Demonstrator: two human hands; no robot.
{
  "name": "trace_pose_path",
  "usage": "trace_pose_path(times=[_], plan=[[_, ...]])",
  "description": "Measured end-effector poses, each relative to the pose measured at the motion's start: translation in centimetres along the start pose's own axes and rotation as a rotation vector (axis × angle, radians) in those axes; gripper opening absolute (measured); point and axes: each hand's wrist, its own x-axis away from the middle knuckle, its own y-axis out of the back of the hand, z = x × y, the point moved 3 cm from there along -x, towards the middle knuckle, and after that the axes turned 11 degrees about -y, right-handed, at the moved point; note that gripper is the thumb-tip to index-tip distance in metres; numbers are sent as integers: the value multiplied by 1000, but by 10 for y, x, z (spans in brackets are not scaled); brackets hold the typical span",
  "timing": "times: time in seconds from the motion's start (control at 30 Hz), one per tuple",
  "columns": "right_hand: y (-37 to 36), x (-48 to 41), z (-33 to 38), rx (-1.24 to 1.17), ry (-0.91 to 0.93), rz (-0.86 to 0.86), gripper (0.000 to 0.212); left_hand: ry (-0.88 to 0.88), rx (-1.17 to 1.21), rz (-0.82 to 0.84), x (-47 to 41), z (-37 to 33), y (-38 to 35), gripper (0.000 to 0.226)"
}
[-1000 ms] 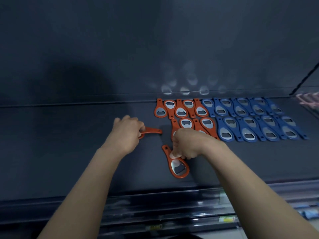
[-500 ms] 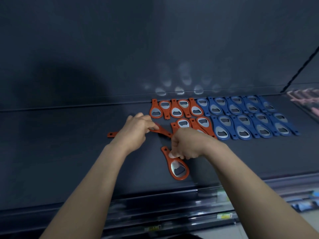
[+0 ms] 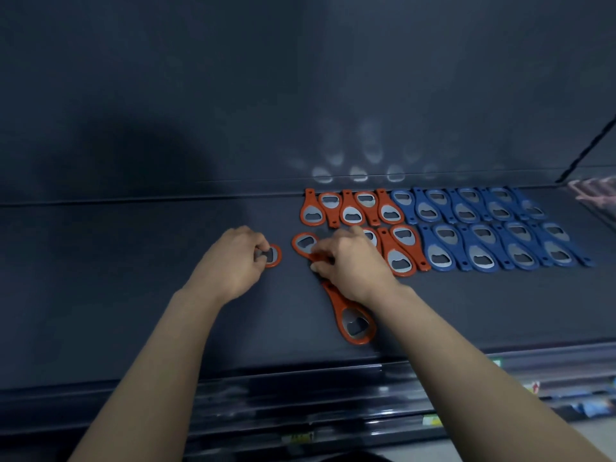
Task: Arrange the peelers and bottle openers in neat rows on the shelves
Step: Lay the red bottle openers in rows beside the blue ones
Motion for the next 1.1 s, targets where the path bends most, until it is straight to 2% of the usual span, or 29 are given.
trace_pose_path(times=[0.13,0.23,0.3,0.4,0.47,0.57,0.77,1.1], plan=[[-7,0,3,59,-46,-92,29,10,-28,-11,-1,-1,-2,22],[-5,1,1,-1,-85,-126,28,34,-75,-26,-2,-6,-5,25],[4,2,-9,-69,-109,-163,23,-1,-101,-86,-3,-15,-8,24],[17,2,-33,-32,-174,-193,23,-88,-36,-153,-11,-38,-15,26],[22,3,-46,-8,-232,-171,23,-120,-23,-117,-19,-52,-22,34],[19,5,-51,66,-217,-106,30,-112,-49,-30,-25,-59,-34,45],[11,4,-47,75,-180,-128,39,-137,-1,11,-23,-51,-38,40],[4,0,-36,12,-160,-175,34,-155,63,27,-21,-47,-34,44]])
